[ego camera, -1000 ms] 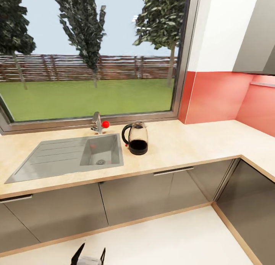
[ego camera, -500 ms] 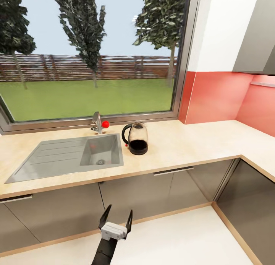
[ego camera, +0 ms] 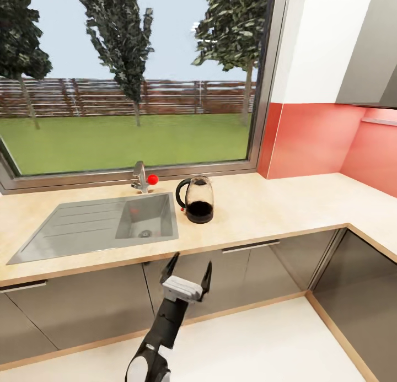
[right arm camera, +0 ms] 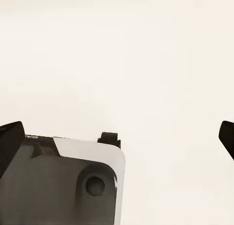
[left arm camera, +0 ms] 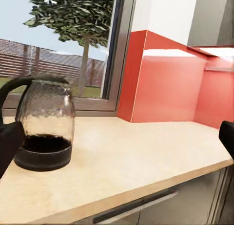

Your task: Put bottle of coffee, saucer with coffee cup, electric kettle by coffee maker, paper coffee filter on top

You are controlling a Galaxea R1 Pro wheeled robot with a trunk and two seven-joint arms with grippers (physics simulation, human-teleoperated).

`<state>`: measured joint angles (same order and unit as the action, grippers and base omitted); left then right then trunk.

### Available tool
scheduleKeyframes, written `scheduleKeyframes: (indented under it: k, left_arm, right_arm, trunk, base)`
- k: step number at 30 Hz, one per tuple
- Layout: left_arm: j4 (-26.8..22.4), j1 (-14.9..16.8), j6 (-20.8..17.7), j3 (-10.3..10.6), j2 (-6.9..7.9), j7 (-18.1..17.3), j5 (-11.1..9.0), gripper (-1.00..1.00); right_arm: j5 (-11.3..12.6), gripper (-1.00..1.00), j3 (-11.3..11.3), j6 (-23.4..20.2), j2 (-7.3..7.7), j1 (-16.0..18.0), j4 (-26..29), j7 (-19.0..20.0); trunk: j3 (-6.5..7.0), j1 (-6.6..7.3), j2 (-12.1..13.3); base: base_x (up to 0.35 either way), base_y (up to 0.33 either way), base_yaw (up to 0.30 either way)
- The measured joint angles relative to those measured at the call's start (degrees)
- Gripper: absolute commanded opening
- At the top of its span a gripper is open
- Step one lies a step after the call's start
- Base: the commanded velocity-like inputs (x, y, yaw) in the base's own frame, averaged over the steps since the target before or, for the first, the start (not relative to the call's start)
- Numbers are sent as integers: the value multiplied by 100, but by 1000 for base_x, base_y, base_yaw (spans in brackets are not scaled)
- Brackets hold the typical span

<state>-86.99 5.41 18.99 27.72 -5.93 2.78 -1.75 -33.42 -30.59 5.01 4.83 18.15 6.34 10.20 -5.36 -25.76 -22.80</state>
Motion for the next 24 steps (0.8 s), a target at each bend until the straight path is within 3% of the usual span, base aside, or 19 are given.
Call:
scheduleKeyframes:
  k: [3,8,10,12,13,19,21,24]
  left_arm:
    - [-26,382,-394,-7,4,9,-115,100]
    - [-37,1182,-1215,-208,37,7,-560,100]
    - [-33,1490,-1562,-362,44,-2,-726,100]
    - [-8,2137,-2272,-771,57,-17,-1038,100]
    - [3,2324,-2483,-866,62,-24,-1128,100]
    - [30,2699,-2943,-1217,178,-58,-1233,100]
    - [48,2731,-3056,-1486,385,-305,-1242,100]
    - [64,2737,-3229,-1790,584,-727,-1247,100]
  right_arm:
    - [0,100,-2,0,6,0,0,0]
    - [0,100,-3,0,9,0,0,0]
    - [0,100,-3,0,9,0,0,0]
    - [0,100,2,0,9,0,0,0]
    - [0,100,1,0,9,0,0,0]
    - [0,100,-3,0,16,-1,0,1]
    - [0,100,-3,0,20,0,0,0]
    - [0,100,-3,-4,25,0,0,0]
  trunk:
    - [0,0,0]
    - [0,0,0]
    - [0,0,0]
    - [2,0,1]
    - [1,0,0]
    - [0,1,0]
    - [0,1,0]
    - [0,1,0]
  base:
    - [0,0,0]
    - [0,0,0]
    - [0,0,0]
    - [0,0,0]
    - [0,0,0]
    - [0,0,0]
    - [0,0,0]
    - [0,0,0]
